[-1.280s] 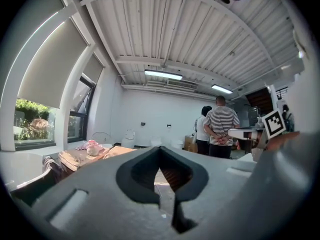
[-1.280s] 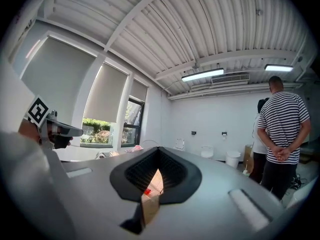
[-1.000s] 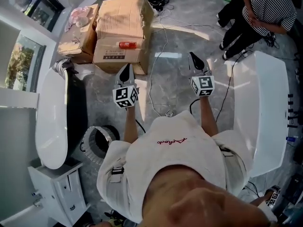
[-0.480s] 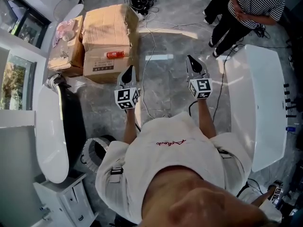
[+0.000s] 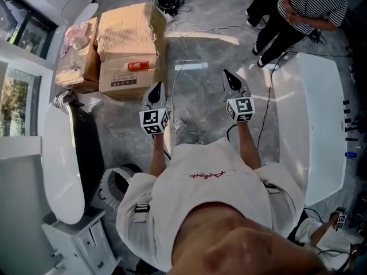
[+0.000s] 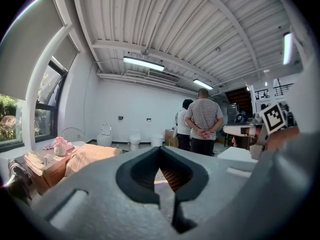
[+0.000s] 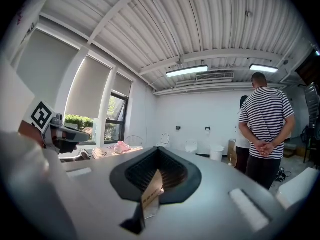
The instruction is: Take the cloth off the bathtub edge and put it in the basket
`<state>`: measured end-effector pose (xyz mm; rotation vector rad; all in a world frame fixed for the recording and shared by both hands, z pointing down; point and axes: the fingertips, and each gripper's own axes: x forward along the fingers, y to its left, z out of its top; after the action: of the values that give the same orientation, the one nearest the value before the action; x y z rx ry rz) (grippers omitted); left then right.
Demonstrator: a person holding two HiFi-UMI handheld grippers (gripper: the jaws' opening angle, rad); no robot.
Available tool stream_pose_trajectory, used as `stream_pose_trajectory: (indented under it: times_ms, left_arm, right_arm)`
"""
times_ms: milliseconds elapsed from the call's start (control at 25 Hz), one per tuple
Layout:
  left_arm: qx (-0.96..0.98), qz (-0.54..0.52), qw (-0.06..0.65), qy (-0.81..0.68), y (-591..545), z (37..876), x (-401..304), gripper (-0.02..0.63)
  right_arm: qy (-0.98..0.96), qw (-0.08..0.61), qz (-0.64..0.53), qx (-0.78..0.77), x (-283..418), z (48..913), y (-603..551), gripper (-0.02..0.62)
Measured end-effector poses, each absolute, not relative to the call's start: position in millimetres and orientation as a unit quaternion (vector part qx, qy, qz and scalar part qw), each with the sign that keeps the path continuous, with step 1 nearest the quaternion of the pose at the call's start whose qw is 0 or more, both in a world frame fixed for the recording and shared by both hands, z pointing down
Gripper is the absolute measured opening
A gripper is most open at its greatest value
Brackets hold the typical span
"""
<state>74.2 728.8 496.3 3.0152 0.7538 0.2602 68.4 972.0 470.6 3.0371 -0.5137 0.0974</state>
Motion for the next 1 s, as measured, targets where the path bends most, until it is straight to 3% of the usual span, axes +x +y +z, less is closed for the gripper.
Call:
stream_pose_trajectory:
  times_ms: [1000]
  left_arm:
    - [0.965,0.059,0.029,0.255,660,471,283,0.0]
  right_arm:
    - [-0.148,0.052,0.026,0.987,266,448,911,0.005]
